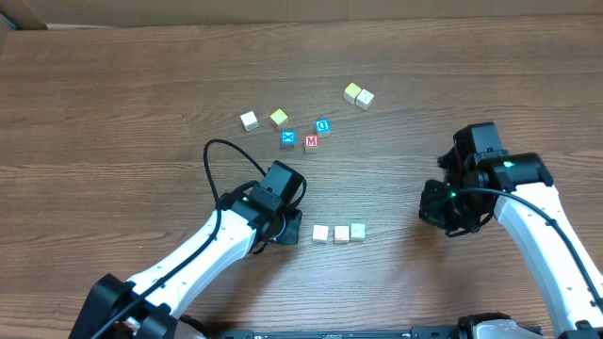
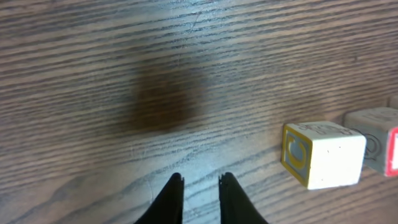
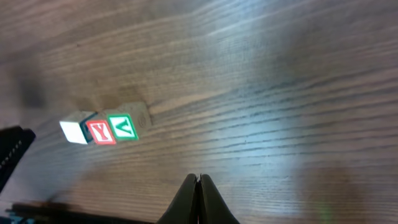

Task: Flip 3 blocks
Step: 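Place the white L block in line and open the left gripper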

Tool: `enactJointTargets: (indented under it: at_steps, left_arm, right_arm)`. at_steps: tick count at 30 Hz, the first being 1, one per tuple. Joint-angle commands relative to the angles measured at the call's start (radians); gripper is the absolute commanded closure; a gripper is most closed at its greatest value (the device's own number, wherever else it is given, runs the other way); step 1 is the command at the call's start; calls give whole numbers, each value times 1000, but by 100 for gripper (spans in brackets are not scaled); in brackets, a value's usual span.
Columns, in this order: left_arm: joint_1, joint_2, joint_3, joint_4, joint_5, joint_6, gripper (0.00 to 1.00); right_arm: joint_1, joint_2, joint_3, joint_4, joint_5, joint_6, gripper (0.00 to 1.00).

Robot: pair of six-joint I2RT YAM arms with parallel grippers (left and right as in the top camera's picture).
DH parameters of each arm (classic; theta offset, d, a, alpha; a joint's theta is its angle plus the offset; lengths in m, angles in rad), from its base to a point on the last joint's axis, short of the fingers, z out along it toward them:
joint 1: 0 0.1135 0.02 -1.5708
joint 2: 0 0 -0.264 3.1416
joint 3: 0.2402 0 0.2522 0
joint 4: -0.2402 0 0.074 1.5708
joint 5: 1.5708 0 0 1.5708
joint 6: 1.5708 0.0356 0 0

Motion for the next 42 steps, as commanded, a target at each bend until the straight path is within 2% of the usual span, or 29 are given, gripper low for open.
enactJointTargets:
  at_steps: [1,6,14,24,42]
  left_arm:
    - [4,51,-10,21,28,27,89]
    - [4,118,-10,58,75,27,94]
    - [3,176,-10,76,121,27,95]
    - [-6,176,-10,95,204,41,96]
    - [-17,176,-10,150,247,33,96]
  right_arm:
    - [22,-2,-38,13,-24,-11,96]
    - [109,-2,-56,42,-23,22,96]
    - [234,-2,-56,95,5,132,96]
    - [238,-2,-56,110,34,159,96]
    - [238,-2,-56,117,34,159,96]
